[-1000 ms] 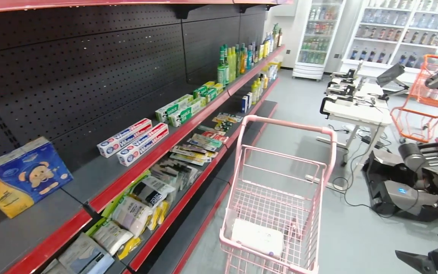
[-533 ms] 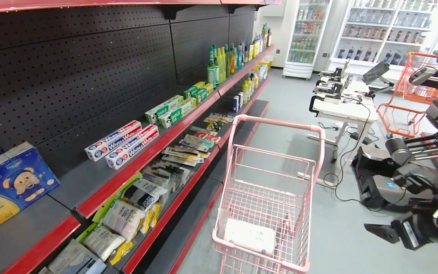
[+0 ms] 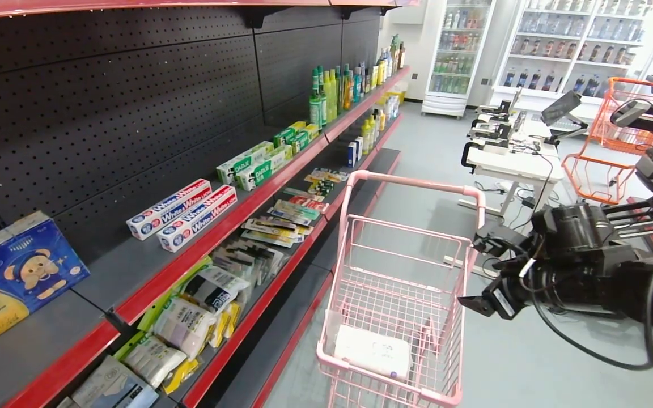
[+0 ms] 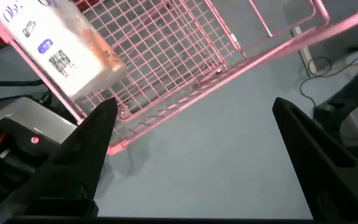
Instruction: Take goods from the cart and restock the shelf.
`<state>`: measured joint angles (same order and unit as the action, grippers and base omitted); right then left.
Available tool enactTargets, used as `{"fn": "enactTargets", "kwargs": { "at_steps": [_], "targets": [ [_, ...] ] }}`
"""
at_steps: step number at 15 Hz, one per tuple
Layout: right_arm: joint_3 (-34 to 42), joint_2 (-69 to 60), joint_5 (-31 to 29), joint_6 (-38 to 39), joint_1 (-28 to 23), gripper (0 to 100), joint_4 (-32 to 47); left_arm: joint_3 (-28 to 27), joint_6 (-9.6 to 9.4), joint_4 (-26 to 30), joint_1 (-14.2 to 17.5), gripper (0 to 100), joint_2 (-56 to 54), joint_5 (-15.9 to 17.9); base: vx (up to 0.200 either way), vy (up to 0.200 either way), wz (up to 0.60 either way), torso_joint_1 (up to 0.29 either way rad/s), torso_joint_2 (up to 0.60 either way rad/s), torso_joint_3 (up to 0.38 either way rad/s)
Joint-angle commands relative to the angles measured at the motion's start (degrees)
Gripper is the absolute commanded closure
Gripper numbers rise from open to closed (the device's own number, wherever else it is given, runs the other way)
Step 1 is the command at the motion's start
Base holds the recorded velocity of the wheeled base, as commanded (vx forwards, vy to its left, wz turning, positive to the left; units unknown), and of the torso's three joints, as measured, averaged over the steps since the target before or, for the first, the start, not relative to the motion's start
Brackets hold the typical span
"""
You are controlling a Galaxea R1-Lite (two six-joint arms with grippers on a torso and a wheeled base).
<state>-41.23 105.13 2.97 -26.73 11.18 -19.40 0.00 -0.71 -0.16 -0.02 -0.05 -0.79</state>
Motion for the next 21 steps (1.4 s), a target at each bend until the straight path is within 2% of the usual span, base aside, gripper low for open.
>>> {"fn": "enactTargets", "kwargs": {
  "at_steps": [1, 3, 8, 11, 21],
  "targets": [
    [-4.7, 8.8, -0.1, 2.8, 3.9, 0, -3.1, 0.0, 0.0, 0.0, 0.0, 0, 0.0, 0.0, 0.0, 0.0, 0.0, 0.0, 0.0, 0.0],
    [-7.2, 12.7, -0.1, 5.2, 6.8, 0, -5.7, 0.0, 0.0, 0.0, -0.1, 0, 0.0, 0.0, 0.0, 0.0, 0.0, 0.0, 0.0, 0.0],
    [-12.3, 18.9, -0.1, 5.6, 11.5, 0, -5.9, 0.0, 0.0, 0.0, 0.0, 0, 0.0, -0.1, 0.0, 0.0, 0.0, 0.0, 0.0, 0.0],
    [-13.1, 20.2, -0.1, 5.6, 12.6, 0, -5.9, 0.0, 0.0, 0.0, 0.0, 0, 0.0, -0.1, 0.0, 0.0, 0.0, -0.037, 0.09, 0.041],
    [-16.8, 21.4, -0.2, 5.5, 15.5, 0, -5.8, 0.0, 0.0, 0.0, 0.0, 0, 0.0, 0.0, 0.0, 0.0, 0.0, -0.146, 0.32, 0.17]
  ]
}}
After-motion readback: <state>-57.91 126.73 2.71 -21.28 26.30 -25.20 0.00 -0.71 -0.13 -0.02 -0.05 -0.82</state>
